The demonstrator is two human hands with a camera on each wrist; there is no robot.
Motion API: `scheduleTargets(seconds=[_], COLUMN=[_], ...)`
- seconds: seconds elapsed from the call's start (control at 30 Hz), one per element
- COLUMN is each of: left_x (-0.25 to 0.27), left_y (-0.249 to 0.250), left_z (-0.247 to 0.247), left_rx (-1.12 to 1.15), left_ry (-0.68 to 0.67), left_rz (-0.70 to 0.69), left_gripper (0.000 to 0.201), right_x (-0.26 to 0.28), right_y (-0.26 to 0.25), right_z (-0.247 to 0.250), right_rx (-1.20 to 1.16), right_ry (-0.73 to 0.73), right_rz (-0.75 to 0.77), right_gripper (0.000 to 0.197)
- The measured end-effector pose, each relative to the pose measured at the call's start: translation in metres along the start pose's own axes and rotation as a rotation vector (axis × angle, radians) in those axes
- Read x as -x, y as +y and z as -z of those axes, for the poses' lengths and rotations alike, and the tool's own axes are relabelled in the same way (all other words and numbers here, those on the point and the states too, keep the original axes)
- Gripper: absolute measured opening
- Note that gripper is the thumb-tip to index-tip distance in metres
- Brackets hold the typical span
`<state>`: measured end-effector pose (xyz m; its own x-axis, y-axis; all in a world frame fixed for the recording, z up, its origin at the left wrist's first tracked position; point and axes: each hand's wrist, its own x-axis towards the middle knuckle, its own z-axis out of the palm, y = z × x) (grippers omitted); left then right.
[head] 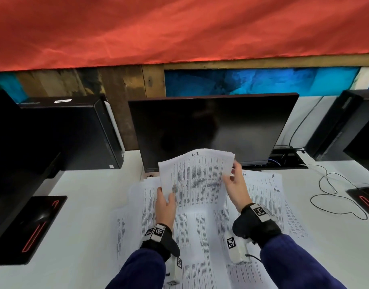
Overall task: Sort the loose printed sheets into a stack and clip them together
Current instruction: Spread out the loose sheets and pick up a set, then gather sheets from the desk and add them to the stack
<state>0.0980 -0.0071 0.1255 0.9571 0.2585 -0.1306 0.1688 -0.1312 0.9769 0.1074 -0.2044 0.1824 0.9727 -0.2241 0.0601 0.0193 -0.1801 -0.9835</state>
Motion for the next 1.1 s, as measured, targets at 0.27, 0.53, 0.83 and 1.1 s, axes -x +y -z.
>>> scheduleTargets(seconds=[0.27, 0.53, 0.83, 1.1], left_x=[0.009, -0.028, -0.068, -0.066], left_y=[0.001, -0.03, -0.119, -0.115], left_z=[0.019, 0.184, 0.338, 0.337], left_rx=[-0.142, -0.212, -0.606, -0.849], left_ry=[0.042, 0.086, 0.0, 0.127], left_rz=[-0.071, 0.14, 0.424, 0.607], left_gripper=[0.036, 0.047, 0.04, 0.049], right_x=[-0.001, 0.071, 0.104, 0.107], right_y=[0.003, 0.076, 0.111, 0.107], right_z=[-0.031, -0.108, -0.117, -0.117], right_rx=[-0.169, 0.533, 1.128, 1.11], right_ry=[0.041, -0.375, -0.777, -0.761], right_rz=[-0.151, -0.13, -0.052, -0.067], right_gripper=[0.025, 0.056, 0.063, 0.063])
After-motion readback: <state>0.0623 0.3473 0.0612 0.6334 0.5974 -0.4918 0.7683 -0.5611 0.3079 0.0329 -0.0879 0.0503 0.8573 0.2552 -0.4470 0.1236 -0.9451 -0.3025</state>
